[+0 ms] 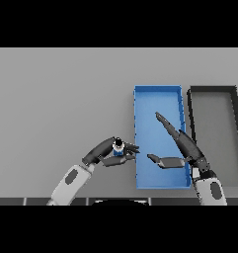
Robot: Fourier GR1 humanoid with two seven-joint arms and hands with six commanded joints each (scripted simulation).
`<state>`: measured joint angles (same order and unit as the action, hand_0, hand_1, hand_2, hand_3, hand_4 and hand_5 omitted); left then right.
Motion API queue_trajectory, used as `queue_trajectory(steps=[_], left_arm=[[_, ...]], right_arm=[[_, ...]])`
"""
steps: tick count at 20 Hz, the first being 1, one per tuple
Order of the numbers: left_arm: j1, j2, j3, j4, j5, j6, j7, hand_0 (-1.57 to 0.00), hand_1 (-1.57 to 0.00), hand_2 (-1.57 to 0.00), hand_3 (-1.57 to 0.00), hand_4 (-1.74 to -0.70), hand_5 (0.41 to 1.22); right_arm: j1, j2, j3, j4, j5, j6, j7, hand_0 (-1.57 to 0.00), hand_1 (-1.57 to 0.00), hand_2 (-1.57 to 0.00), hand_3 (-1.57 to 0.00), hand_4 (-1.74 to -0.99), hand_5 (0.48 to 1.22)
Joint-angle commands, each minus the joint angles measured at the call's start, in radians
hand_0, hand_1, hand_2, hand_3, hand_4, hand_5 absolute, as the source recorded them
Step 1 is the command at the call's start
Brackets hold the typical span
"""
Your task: Pick up the blue pipe and place it into the blue bin.
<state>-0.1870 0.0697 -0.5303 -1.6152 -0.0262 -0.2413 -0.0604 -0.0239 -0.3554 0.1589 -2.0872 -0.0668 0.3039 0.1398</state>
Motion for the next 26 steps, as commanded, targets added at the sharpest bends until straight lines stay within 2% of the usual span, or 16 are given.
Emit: queue_trajectory(steps=[1,5,8,10,12,13,16,19,21,22,23,24,25,26], left_arm=[[-0.001,-0.006,0.002,-0.004,0.0,0.001,0.001,-1.57,-1.57,-1.57,-1.57,-1.47,1.221],[-0.012,-0.017,0.015,0.002,-0.018,-0.01,0.015,-1.57,-1.57,-1.57,-1.57,-1.47,1.221],[-0.014,-0.032,0.019,0.011,-0.028,-0.017,0.021,-1.57,-1.57,-1.57,-1.57,-1.47,1.221],[-0.009,-0.035,0.022,0.004,-0.033,-0.025,0.022,-1.57,-1.57,-1.57,-1.57,-1.47,1.221],[-0.007,-0.029,0.036,0.0,-0.026,-0.044,0.022,-1.57,-1.57,-1.57,-1.57,-1.47,1.221],[-0.005,-0.031,0.036,0.007,-0.031,-0.051,0.021,-1.57,-1.57,-1.57,-1.57,-1.47,1.221],[-0.011,-0.047,0.052,0.011,-0.01,-0.078,0.023,-1.57,-1.57,-1.57,-1.57,-1.48,1.221],[-0.008,-0.059,0.058,0.022,0.0,-0.111,0.029,-1.57,-1.57,-1.57,-1.57,-1.46,1.221],[-0.009,-0.054,0.069,0.022,-0.017,-0.117,0.001,-1.57,-1.57,-1.57,-1.57,-1.46,1.221],[-0.006,-0.053,0.077,0.027,-0.009,-0.131,-0.001,-1.57,-1.57,-1.57,-1.57,-1.46,1.221],[-0.001,-0.054,0.078,0.021,-0.015,-0.127,0.024,-1.57,-1.57,-1.57,-1.57,-1.51,1.221],[0.005,-0.064,0.075,0.018,-0.015,-0.126,0.043,-1.57,-1.57,-1.54,-1.3,-1.56,1.221],[0.001,-0.068,0.083,0.025,-0.013,-0.125,0.058,-1.57,-1.57,-1.53,-1.14,-1.6,1.221],[-0.004,-0.075,0.083,0.027,-0.018,-0.121,0.063,-1.57,-1.57,-1.54,-1.16,-1.63,1.221]], right_arm=[[-0.017,-0.016,0.02,-0.015,-0.002,0.021,0.035,0.0,0.0,0.0,0.0,-1.205,0.539],[-0.112,-0.028,0.076,-0.015,-0.042,0.074,0.124,0.0,0.0,0.0,0.0,-1.256,0.523],[-0.175,-0.008,0.122,-0.012,-0.088,0.092,0.205,0.0,0.0,0.0,0.0,-1.239,0.522],[-0.224,0.012,0.146,0.007,-0.124,0.112,0.214,0.0,0.0,0.0,0.0,-1.227,0.528],[-0.264,0.027,0.18,0.019,-0.112,0.126,0.232,0.0,0.0,0.0,0.0,-1.214,0.52],[-0.29,0.043,0.201,0.034,-0.118,0.129,0.266,0.0,0.0,0.0,0.0,-1.209,0.517],[-0.368,0.08,0.225,0.096,-0.122,0.15,0.287,0.0,0.0,0.0,0.0,-1.192,0.514],[-0.417,0.128,0.25,0.164,-0.124,0.164,0.317,0.0,0.0,0.0,0.0,-1.208,0.512],[-0.452,0.138,0.245,0.191,-0.137,0.176,0.317,0.0,-0.03,-0.05,-0.01,-1.215,0.513],[-0.463,0.144,0.247,0.203,-0.143,0.182,0.321,-0.02,-0.11,-0.13,-0.05,-1.222,0.517],[-0.466,0.152,0.26,0.209,-0.144,0.192,0.325,-0.17,-0.24,-0.25,-0.14,-1.255,0.519],[-0.477,0.161,0.267,0.224,-0.134,0.196,0.324,-0.4,-0.44,-0.43,-0.31,-1.303,0.52],[-0.489,0.167,0.27,0.237,-0.119,0.196,0.326,-0.63,-0.65,-0.66,-0.5,-1.383,0.523],[-0.496,0.172,0.273,0.247,-0.107,0.197,0.311,-0.82,-0.84,-0.84,-0.66,-1.446,0.527]])
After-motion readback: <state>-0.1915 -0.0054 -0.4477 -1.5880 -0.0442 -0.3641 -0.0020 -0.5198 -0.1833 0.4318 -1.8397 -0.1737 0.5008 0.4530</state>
